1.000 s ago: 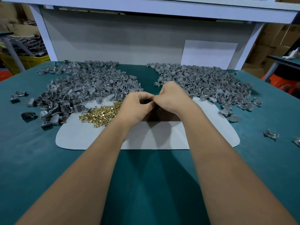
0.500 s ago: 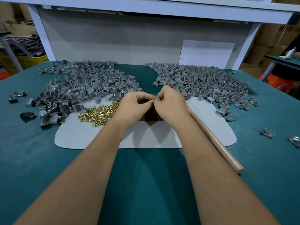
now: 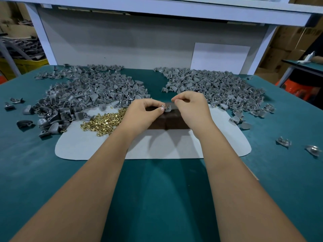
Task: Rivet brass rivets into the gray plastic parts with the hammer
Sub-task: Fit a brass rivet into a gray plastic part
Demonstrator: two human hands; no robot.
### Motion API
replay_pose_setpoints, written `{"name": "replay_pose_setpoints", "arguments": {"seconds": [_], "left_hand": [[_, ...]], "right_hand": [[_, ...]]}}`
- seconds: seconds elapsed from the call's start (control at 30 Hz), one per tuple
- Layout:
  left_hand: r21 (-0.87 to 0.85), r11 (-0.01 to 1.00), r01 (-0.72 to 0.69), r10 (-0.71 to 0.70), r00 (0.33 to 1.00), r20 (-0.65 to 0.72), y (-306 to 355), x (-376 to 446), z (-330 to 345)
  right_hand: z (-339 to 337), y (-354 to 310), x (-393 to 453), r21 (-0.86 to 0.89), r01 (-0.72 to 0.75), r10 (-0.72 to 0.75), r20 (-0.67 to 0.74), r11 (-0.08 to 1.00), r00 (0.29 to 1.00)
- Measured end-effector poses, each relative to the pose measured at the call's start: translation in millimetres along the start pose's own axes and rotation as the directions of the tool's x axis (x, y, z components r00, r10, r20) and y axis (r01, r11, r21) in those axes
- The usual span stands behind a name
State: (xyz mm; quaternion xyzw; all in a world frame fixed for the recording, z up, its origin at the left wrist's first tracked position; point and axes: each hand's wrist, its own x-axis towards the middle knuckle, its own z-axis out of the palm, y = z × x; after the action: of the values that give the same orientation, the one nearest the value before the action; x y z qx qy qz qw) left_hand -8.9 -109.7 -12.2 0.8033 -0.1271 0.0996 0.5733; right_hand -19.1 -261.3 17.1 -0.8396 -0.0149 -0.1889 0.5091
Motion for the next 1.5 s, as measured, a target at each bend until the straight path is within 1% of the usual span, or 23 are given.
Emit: {"name": "replay_pose_setpoints", "arguments": {"seconds": [0.1, 0.37, 0.63, 0.83, 0.97, 1.07, 1.17, 1.33, 1.5], "left_hand": [[0.003, 1.0, -0.013, 0.013, 1.0, 0.001, 0, 0, 0], [0.005, 1.0, -0.024, 0.024, 1.0, 0.016, -1, 1, -2], [0.011, 0.999, -0.032, 0.031, 0.999, 0.015, 1, 0, 0], [0.021, 0.999, -0.031, 0.031, 1.0, 0.006, 3, -1, -1], [0.004, 1.0, -0.03, 0.03, 0.999, -0.012, 3, -2, 1], [0.006, 1.0, -0.022, 0.022, 1.0, -0.016, 4, -1, 2], [0.002, 1.0, -0.021, 0.021, 1.0, -0.014, 4, -2, 1], [-0.014, 1.0, -0.002, 0.002, 1.0, -0.017, 5, -2, 3], [0.001, 1.0, -0.012, 0.012, 1.0, 0.0, 6, -3, 2]], "right_hand": [[2, -1, 0, -0.028, 0.013, -0.013, 0.031, 1.0, 0.999], [6, 1, -2, -0.123, 0.073, -0.066, 0.061, 0.99, 0.996], [14, 6, -2, -0.178, 0.122, -0.121, 0.014, 0.976, 0.993], [14, 10, -1, -0.214, 0.164, -0.164, 0.015, 0.963, 0.986], [15, 9, -3, -0.212, 0.151, -0.154, 0.002, 0.966, 0.988], [18, 5, -3, -0.282, 0.141, -0.155, -0.027, 0.949, 0.988], [19, 1, -3, -0.373, 0.144, -0.166, -0.027, 0.917, 0.986], [17, -3, 0, -0.483, 0.194, -0.192, 0.054, 0.854, 0.98], [17, -4, -1, -0.397, 0.103, -0.1, 0.028, 0.912, 0.995]]}}
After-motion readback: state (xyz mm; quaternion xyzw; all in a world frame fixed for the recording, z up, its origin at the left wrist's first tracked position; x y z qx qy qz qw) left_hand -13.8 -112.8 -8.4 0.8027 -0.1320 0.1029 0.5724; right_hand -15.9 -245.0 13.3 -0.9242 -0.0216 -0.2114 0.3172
